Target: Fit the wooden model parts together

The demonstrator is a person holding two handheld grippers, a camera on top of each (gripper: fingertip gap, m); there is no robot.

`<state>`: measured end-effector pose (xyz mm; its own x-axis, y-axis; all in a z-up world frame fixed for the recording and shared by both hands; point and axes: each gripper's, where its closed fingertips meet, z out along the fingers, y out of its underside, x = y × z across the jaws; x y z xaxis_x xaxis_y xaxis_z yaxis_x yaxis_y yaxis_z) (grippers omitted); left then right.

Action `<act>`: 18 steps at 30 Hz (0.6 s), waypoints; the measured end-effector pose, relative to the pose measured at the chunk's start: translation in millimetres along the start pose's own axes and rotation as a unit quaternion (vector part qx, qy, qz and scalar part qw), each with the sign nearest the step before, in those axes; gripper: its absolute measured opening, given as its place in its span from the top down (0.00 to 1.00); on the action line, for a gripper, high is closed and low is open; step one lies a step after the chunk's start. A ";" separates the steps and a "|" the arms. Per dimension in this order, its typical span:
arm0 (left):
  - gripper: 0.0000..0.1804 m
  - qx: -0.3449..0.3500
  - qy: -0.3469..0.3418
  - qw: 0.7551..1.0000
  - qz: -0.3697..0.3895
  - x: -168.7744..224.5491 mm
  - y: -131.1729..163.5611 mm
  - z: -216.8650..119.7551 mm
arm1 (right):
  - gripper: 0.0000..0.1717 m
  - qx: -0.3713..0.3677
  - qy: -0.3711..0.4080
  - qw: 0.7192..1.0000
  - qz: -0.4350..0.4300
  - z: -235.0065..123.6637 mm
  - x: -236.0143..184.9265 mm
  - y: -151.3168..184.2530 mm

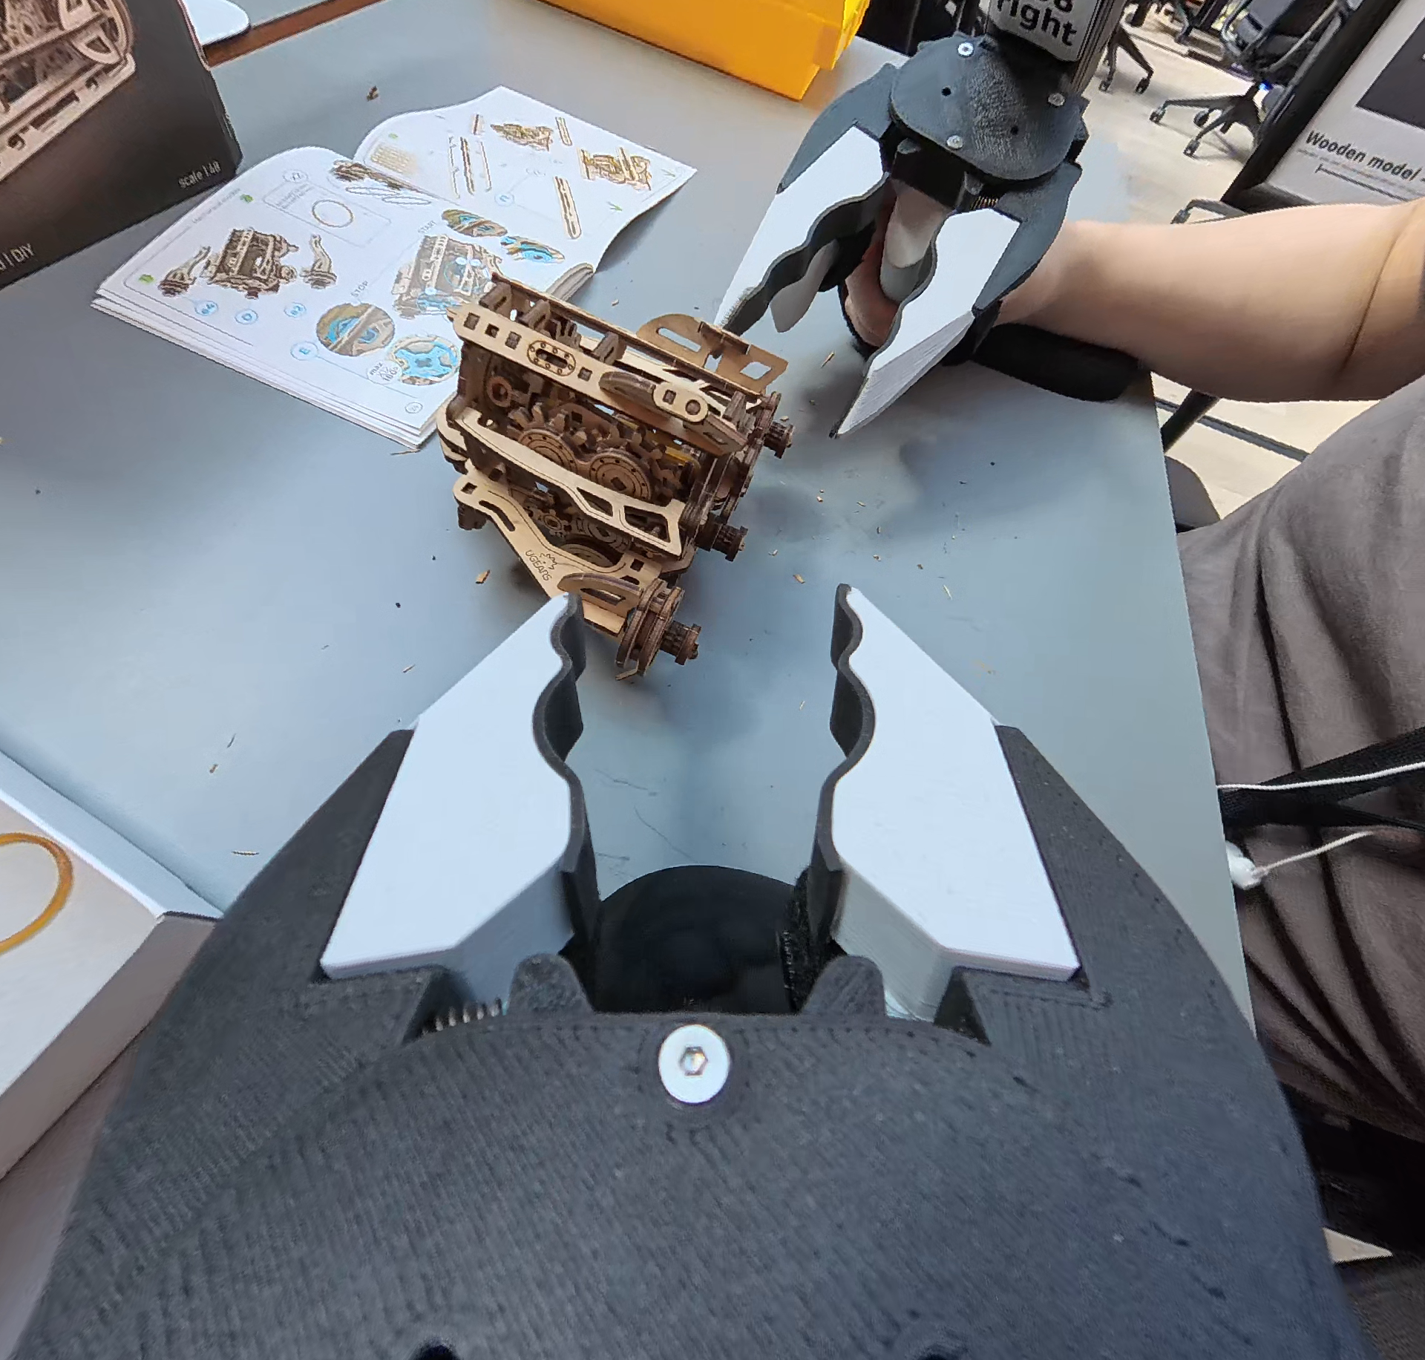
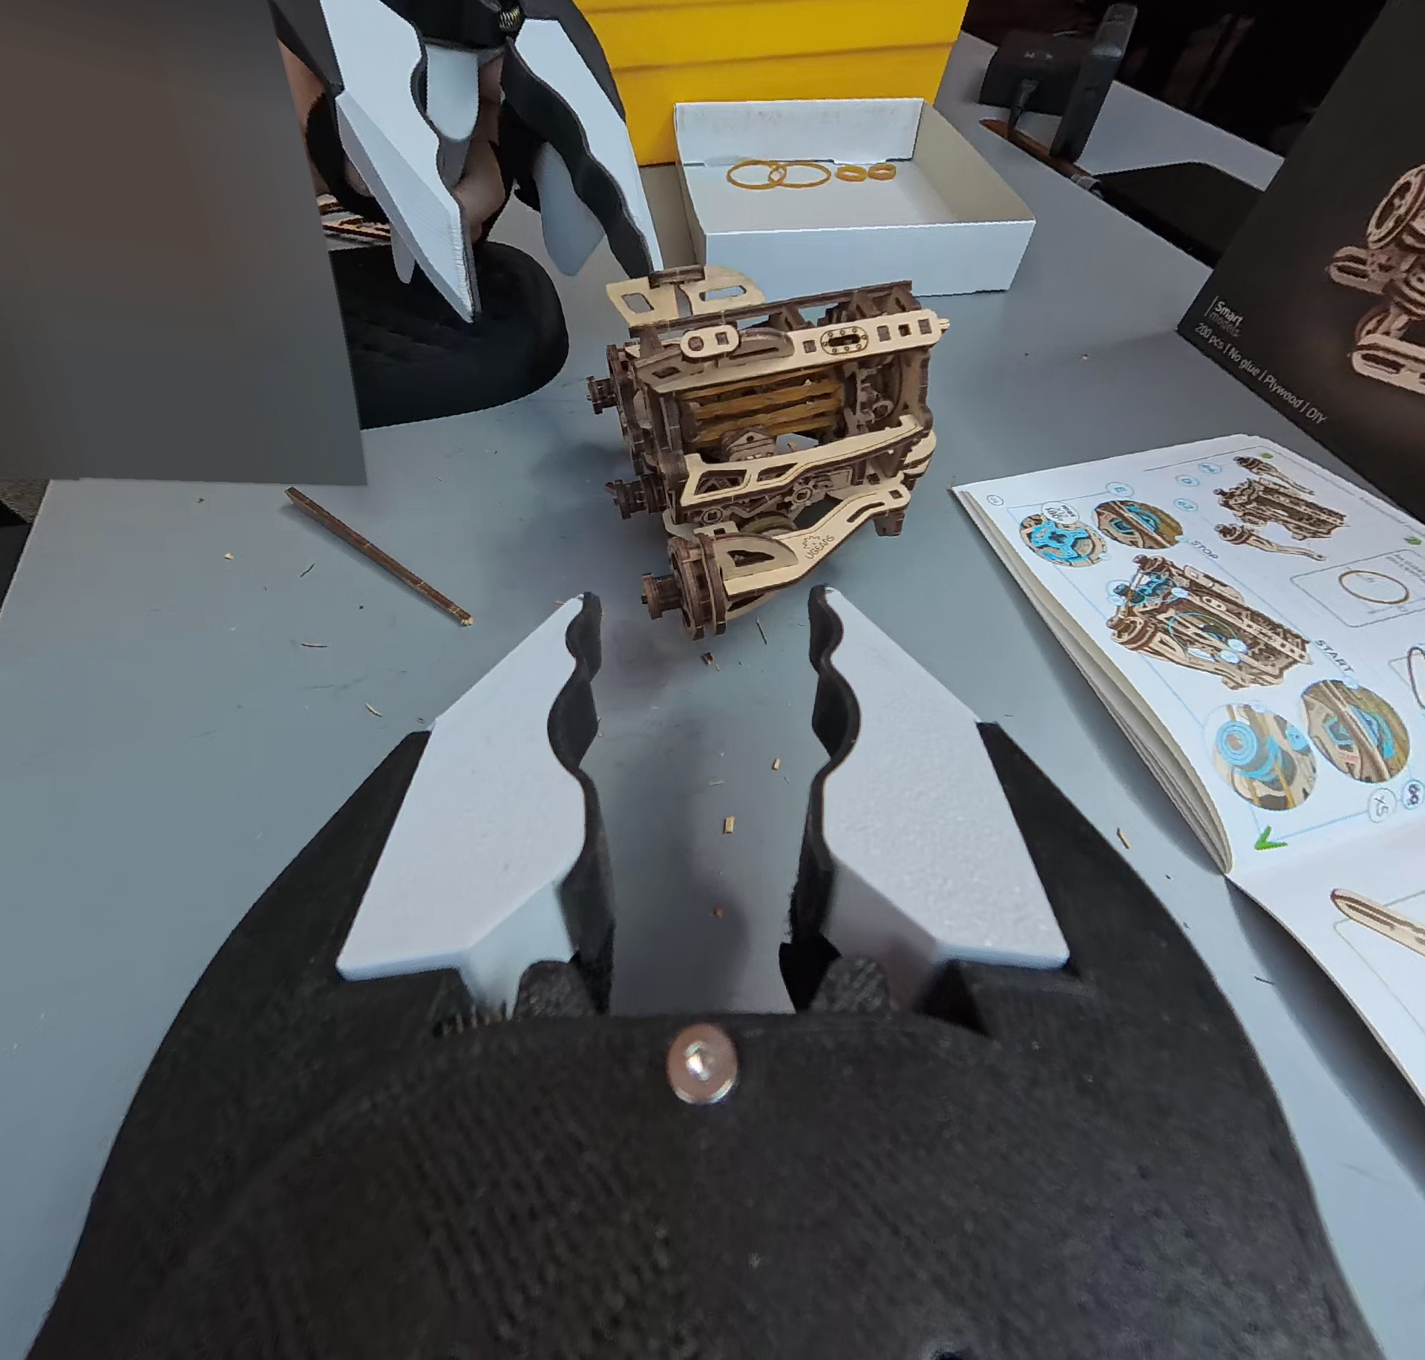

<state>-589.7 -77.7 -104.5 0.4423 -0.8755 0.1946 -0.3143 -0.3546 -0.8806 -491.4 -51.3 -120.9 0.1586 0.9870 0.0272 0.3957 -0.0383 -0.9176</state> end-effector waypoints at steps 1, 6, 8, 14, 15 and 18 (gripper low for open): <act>0.64 -0.004 -0.003 1.000 0.004 0.1 0.9 -0.1 | 0.68 -0.002 -0.005 1.000 -0.002 0.5 -1.2 0.4; 0.63 -0.021 -0.021 0.999 0.029 -2.2 4.9 -0.4 | 0.68 -0.002 -0.027 1.000 -0.012 3.3 -3.3 -0.5; 0.63 -0.018 -0.023 0.999 0.023 -4.4 4.5 -1.0 | 0.68 0.004 -0.030 0.999 -0.010 2.3 -2.3 -2.1; 0.62 0.017 -0.018 1.000 0.001 -10.7 -3.6 -6.7 | 0.67 0.037 -0.045 0.998 0.016 -5.5 0.9 -12.6; 0.62 0.025 -0.019 1.000 0.000 -12.2 -5.8 -8.7 | 0.67 0.044 -0.044 0.998 0.021 -6.9 1.8 -14.6; 0.62 0.062 -0.018 0.998 -0.007 -15.1 -15.9 -16.4 | 0.66 0.050 -0.032 0.998 0.005 -9.7 1.6 -18.7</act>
<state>-605.2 -64.2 -86.4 0.4768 -0.8576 0.1926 -0.2031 -0.3207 -0.9252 -489.7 -50.5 -99.8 0.1032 0.9947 -0.0036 0.3009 -0.0347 -0.9530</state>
